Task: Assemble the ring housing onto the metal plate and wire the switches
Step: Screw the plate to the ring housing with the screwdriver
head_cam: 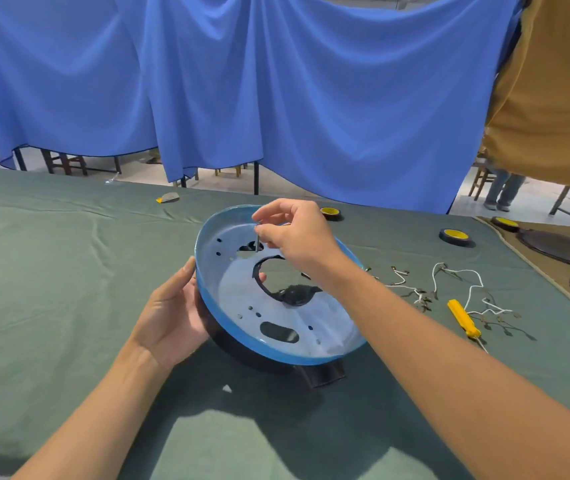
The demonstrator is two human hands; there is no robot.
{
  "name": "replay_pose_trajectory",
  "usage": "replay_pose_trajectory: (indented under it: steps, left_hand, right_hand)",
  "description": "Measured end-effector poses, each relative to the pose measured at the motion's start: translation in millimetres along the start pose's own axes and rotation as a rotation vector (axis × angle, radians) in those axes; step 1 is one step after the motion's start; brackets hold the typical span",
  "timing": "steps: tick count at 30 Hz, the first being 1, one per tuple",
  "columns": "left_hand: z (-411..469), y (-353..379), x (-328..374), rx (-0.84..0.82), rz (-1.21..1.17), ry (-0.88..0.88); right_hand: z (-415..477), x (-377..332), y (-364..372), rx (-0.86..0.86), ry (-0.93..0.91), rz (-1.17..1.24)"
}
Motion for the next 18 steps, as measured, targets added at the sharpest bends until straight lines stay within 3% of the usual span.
replay_pose_trajectory:
  steps: [4,8,12,18]
  left_hand:
    - [-1.9,-27.5,11.4,0.155,0.062,0.011]
    - [1.4,-40.3,23.6,0.284,0.162,-0.167]
    - [10.3,-47.2,34.6,0.305,0.408,-0.367]
    - [30.8,-55.1,44.4,0.36,0.568,-0.427]
  right_hand:
    - [0.0,9.9,19.9,-0.072,0.009,-0.064]
    - [-1.8,17.0,33.1,-0.145,-0.008,-0.122]
    - [-3.2,16.8,42.9,-0.208,-0.04,-0.206]
    - [9.6,4.9,40.7,-0.216,-0.136,-0.295]
Point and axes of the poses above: each hand's wrist, its own z-axis towards the middle knuckle, its own y-axis out of the palm, x = y × z, the point moved 5 cm from there along z, towards the middle knuckle, and after that the axes turned 10 degrees about -z, right-handed, at the moved point
